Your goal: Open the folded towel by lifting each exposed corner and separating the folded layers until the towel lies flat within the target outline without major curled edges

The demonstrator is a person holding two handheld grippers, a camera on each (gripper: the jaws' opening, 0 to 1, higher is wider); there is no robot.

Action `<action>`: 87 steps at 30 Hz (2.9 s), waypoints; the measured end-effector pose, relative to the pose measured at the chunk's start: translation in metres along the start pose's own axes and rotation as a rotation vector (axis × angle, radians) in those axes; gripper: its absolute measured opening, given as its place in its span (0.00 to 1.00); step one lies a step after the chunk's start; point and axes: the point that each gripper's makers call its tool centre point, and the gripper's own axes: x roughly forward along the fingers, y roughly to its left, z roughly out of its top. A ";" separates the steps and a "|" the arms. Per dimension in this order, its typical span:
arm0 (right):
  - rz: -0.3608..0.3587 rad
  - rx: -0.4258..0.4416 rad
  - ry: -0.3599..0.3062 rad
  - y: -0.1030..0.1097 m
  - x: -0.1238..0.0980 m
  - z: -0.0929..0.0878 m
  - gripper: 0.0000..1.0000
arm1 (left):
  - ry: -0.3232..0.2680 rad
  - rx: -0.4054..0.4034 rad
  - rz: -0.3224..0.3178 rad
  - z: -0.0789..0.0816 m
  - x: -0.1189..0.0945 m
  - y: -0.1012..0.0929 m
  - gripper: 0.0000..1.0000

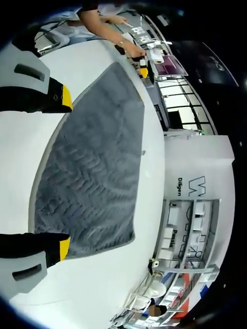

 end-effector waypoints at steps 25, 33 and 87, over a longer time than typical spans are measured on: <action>0.024 -0.015 -0.023 0.018 -0.011 -0.002 0.98 | -0.011 -0.062 0.024 -0.053 -0.101 -0.048 0.79; 0.006 -0.002 -0.013 0.010 -0.013 -0.006 0.97 | 0.089 -0.108 0.032 -0.090 -0.097 -0.040 0.52; -0.179 0.087 0.060 -0.114 0.006 -0.041 0.21 | 0.336 0.085 -0.009 -0.126 -0.093 -0.052 0.04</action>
